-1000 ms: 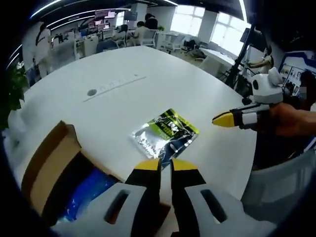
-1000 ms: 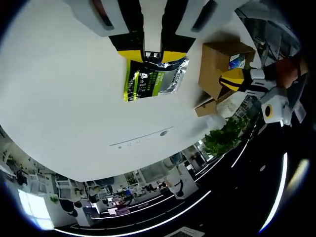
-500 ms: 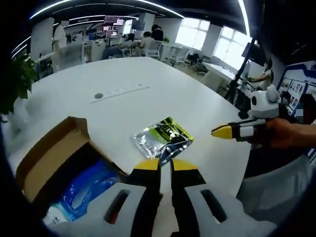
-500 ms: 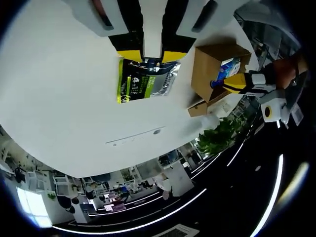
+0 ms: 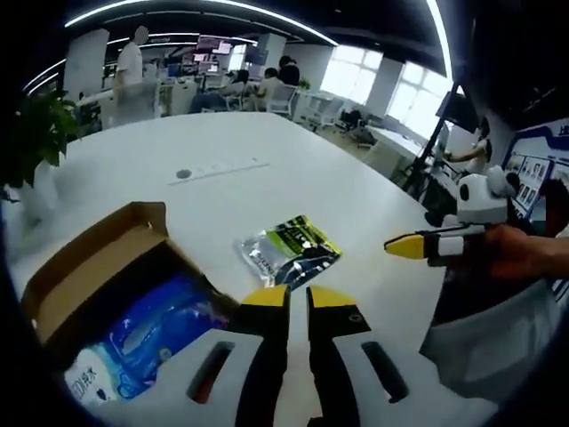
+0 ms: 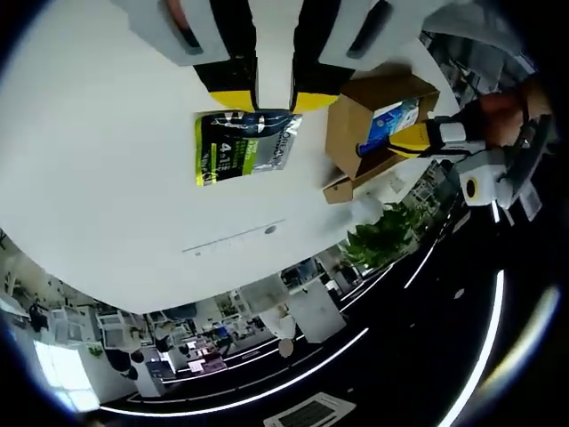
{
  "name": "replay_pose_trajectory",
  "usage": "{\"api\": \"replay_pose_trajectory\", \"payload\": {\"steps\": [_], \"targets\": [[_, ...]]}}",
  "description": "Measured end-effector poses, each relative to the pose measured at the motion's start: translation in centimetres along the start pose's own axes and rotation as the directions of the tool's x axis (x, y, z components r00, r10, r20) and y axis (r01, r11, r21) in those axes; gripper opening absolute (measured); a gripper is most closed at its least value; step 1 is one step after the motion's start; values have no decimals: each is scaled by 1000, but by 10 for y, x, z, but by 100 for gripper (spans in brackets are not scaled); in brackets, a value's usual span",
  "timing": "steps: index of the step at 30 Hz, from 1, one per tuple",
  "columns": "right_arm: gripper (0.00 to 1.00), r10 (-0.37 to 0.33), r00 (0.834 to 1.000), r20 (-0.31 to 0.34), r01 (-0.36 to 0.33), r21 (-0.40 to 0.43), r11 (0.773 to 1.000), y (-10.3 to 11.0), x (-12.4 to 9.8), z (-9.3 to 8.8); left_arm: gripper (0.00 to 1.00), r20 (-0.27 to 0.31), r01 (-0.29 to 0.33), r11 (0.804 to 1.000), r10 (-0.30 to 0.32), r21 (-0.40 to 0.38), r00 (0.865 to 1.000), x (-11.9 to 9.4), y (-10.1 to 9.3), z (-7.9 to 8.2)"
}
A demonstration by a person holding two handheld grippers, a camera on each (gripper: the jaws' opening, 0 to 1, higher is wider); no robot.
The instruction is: Operate the shoe box by opening the lid, removing the specified soft item, and placing it in the target area until the item is outside and the box remains undamaged.
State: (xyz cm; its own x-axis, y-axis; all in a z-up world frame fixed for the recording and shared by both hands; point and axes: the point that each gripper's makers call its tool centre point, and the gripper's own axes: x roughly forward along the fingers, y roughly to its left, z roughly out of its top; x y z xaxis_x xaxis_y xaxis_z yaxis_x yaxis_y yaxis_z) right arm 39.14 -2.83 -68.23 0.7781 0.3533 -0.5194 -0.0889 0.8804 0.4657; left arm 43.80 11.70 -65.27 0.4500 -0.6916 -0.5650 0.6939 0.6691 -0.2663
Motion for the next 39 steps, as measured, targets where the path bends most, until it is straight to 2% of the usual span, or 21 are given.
{"api": "replay_pose_trajectory", "payload": {"steps": [8,13,34,39], "targets": [[11,0,1000,22,0,9,1000,8,-10,-4,6,21,13,1000,-13,6,1000,-9,-7,2],[12,2,999,32,-3,17,1000,13,-13,-8,7,40,11,1000,-11,2,999,-17,-5,3],[15,54,998,26,-54,-7,999,42,-3,-15,8,78,-41,998,45,-42,996,-51,20,-4],[16,74,997,13,-74,-14,997,50,1,-18,8,81,-62,997,66,-53,994,-60,28,-10]]}}
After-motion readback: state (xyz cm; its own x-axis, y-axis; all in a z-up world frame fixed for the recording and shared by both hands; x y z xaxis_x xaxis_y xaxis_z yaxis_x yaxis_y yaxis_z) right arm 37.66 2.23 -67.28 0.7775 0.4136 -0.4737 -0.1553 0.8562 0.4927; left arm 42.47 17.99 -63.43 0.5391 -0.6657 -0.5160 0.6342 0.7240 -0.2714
